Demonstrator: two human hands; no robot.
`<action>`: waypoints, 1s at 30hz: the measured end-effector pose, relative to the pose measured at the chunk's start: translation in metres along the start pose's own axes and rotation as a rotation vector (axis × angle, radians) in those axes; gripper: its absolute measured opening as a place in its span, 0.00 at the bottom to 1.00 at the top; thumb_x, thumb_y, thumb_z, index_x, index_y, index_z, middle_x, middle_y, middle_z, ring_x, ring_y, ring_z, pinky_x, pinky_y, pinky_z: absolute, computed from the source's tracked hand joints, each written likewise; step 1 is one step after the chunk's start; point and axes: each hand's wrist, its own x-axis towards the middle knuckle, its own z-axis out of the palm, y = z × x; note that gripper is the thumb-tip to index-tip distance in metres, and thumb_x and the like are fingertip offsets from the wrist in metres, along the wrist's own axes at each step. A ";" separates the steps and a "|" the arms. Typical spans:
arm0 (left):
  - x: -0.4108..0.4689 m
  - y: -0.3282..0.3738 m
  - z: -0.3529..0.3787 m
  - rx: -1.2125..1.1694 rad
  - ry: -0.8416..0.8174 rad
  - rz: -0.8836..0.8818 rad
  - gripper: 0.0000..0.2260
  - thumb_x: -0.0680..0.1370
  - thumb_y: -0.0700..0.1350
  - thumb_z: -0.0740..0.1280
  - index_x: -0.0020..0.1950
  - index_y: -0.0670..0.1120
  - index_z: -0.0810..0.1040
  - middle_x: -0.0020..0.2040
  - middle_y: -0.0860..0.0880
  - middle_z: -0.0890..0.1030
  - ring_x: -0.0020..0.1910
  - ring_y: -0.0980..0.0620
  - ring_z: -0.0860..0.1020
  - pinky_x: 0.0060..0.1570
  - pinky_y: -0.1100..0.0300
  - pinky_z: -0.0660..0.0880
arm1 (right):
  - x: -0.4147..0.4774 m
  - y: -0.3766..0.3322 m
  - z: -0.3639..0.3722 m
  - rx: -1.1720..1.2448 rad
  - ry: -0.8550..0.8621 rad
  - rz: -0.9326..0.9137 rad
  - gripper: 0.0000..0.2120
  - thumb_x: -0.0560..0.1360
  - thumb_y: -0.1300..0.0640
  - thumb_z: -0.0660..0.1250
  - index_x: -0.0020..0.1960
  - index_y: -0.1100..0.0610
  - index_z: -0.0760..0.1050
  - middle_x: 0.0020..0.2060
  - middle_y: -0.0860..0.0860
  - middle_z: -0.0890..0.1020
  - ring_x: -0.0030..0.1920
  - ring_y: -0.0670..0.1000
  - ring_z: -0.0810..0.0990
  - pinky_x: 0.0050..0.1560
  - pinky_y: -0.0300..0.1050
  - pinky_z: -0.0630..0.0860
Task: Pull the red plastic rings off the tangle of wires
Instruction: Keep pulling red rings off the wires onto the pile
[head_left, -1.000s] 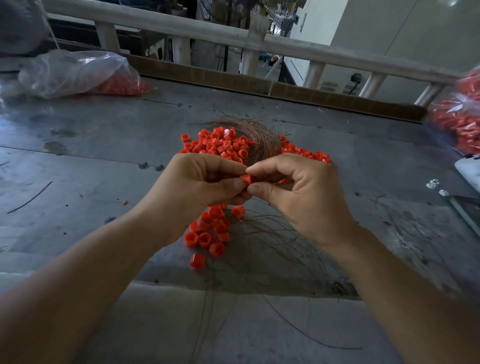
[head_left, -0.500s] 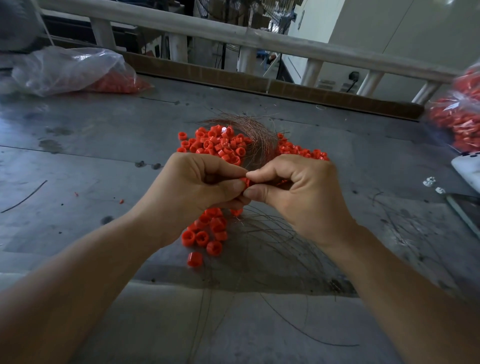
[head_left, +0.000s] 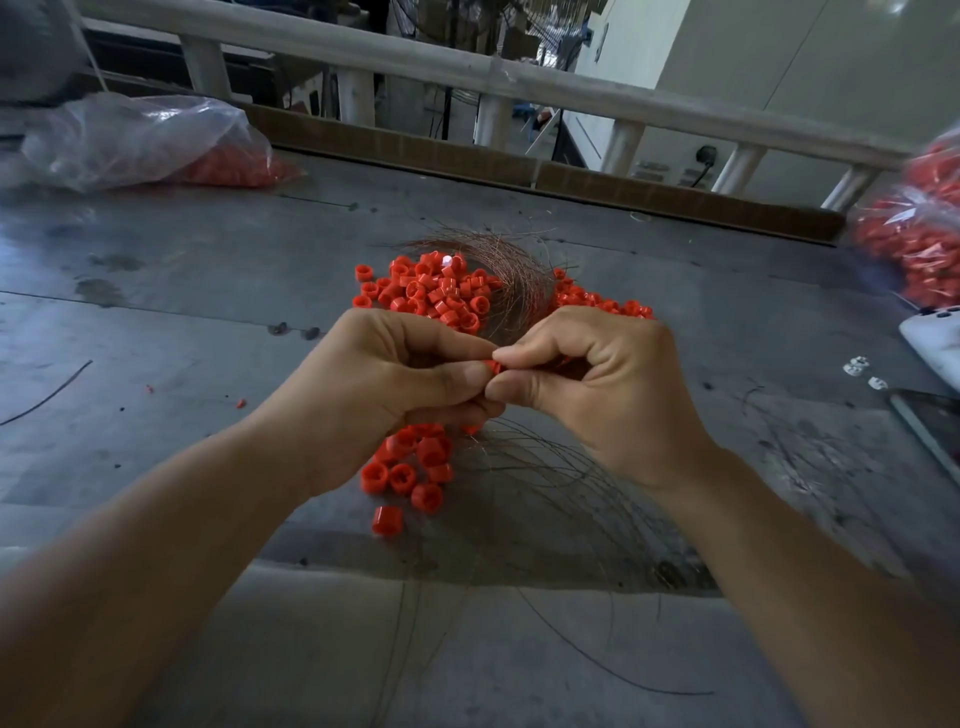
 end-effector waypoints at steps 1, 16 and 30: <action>0.000 0.001 -0.001 -0.013 -0.018 -0.007 0.08 0.60 0.41 0.68 0.35 0.47 0.85 0.33 0.46 0.83 0.33 0.53 0.82 0.32 0.66 0.78 | 0.000 -0.001 -0.001 0.042 -0.003 0.024 0.10 0.62 0.56 0.73 0.42 0.57 0.80 0.35 0.44 0.79 0.38 0.42 0.80 0.40 0.33 0.76; -0.001 0.002 -0.008 -0.080 -0.200 -0.099 0.21 0.62 0.42 0.70 0.55 0.45 0.75 0.37 0.42 0.83 0.35 0.49 0.83 0.32 0.65 0.78 | 0.005 -0.004 -0.009 -0.045 -0.328 0.069 0.06 0.68 0.53 0.68 0.45 0.50 0.78 0.38 0.44 0.75 0.40 0.40 0.73 0.42 0.30 0.69; -0.010 -0.002 0.008 0.338 -0.074 0.274 0.25 0.68 0.54 0.70 0.62 0.59 0.67 0.41 0.49 0.84 0.38 0.53 0.83 0.39 0.62 0.79 | -0.001 -0.008 0.001 -0.231 -0.180 -0.063 0.05 0.67 0.70 0.67 0.42 0.63 0.78 0.38 0.45 0.72 0.40 0.39 0.72 0.41 0.30 0.70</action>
